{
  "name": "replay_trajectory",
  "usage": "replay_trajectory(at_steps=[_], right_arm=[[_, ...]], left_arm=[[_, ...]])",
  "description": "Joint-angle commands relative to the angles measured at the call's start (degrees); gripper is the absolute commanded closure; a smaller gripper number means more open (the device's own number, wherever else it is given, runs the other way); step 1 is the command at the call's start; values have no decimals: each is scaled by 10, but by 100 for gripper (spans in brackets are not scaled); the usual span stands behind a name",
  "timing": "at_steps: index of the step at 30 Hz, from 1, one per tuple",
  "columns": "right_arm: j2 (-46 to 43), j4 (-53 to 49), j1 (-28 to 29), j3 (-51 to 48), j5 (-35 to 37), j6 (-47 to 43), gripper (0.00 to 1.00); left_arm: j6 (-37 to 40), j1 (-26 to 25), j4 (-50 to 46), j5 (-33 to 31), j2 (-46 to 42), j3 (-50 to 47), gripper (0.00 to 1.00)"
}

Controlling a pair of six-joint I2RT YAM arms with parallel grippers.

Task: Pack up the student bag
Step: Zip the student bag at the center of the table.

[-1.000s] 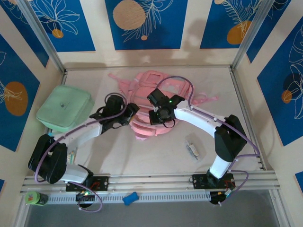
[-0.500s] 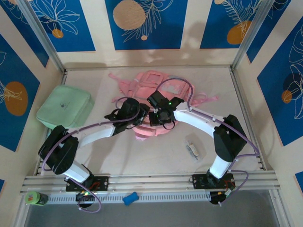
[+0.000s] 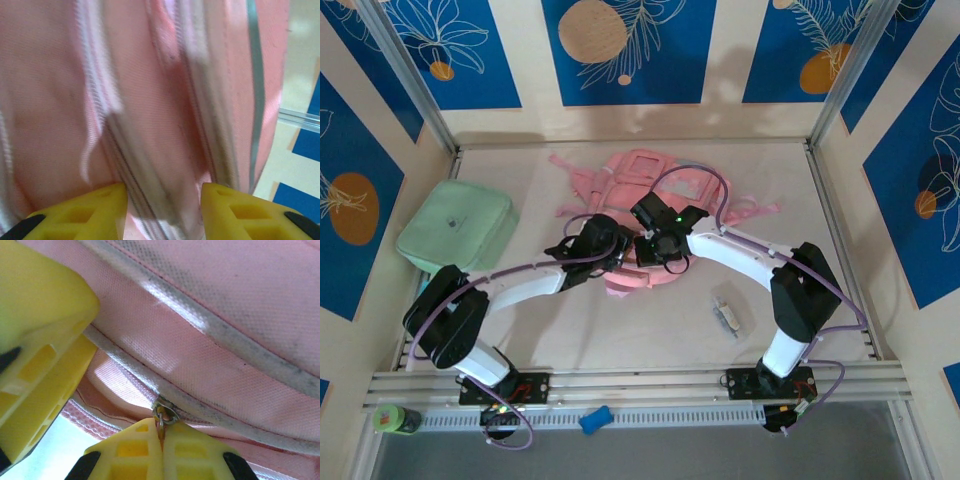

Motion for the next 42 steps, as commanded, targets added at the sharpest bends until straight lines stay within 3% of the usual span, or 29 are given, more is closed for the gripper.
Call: replay_trajectory(at_steps=[1,9,12,17,20,28,35,42], right_arm=[[-4,8,2,-5,-4,6,100],[5,4,6,9,-1,5,100],[9,-2,6,12,4,4,100],[9,-27,10,23,30,1,100],[4,-52,13,23,55,-2,100],[-53,-98,3,-32,111,2,100],[-101,-96,-62,-76,98,-6,100],[-62,-93,-136,-38,119,-32,100]], left_arm=[[-14,-5,-28,-33,-17,-16,57],[-6,-5,22,-15,30,21,63],[16,-3,-2,-23,35,43,74],[23,11,24,-20,30,19,100],[35,21,46,-14,16,-2,100],[120,51,-37,-29,-51,-23,100],[204,119,-56,25,-90,-37,100],[278,187,-97,92,-85,-19,100]])
